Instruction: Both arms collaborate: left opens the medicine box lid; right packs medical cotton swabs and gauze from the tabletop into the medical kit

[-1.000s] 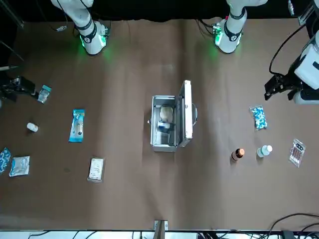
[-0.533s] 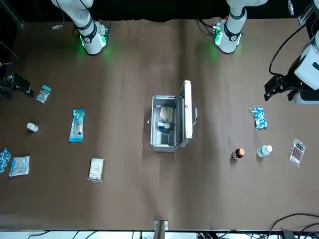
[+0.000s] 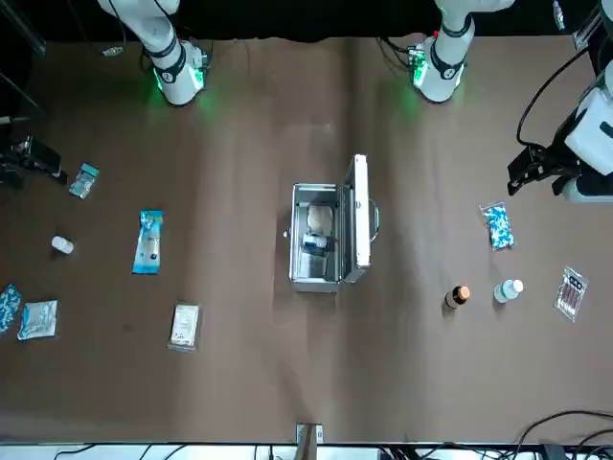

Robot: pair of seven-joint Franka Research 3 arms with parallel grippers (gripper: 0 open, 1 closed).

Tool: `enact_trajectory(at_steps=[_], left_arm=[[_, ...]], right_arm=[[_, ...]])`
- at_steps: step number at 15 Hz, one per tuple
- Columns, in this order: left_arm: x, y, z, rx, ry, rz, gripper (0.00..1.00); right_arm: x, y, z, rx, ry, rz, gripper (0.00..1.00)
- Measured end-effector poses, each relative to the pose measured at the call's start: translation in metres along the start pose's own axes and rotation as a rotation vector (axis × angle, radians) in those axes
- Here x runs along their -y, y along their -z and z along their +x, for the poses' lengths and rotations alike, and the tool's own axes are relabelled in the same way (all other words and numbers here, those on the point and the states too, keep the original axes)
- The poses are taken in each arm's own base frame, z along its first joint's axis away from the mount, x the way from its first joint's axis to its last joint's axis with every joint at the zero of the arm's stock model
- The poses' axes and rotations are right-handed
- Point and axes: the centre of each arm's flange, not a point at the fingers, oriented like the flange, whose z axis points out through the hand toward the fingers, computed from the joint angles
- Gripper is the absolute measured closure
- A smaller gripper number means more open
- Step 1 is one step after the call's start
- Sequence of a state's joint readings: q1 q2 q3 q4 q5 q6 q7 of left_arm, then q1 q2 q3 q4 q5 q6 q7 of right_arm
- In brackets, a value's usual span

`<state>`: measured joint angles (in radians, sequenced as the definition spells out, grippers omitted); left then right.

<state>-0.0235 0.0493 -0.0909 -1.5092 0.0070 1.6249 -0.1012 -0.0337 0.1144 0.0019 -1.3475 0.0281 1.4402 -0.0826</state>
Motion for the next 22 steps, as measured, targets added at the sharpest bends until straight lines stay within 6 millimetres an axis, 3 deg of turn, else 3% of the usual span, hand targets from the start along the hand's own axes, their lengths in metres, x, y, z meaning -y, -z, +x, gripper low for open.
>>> enact_trajectory(at_steps=[8,12,15,19,22], left_arm=[[0.000,-0.002,0.000,0.004,-0.001,0.000,0.00],[-0.014,-0.002,-0.002,0.006,-0.009,-0.002,0.00],[-0.014,-0.001,-0.002,0.005,-0.005,-0.002,0.00],[-0.013,-0.001,-0.002,0.005,-0.004,-0.002,0.00],[-0.016,-0.001,-0.003,0.005,-0.009,-0.002,0.00]], right_arm=[[0.000,0.005,-0.004,-0.008,-0.001,-0.001,0.01],[0.000,-0.004,-0.005,0.013,-0.001,0.001,0.01],[-0.004,-0.046,-0.001,0.067,-0.008,0.006,0.01],[-0.014,-0.151,0.010,0.078,-0.026,0.006,0.01],[-0.032,-0.220,0.001,0.113,-0.057,0.010,0.01]])
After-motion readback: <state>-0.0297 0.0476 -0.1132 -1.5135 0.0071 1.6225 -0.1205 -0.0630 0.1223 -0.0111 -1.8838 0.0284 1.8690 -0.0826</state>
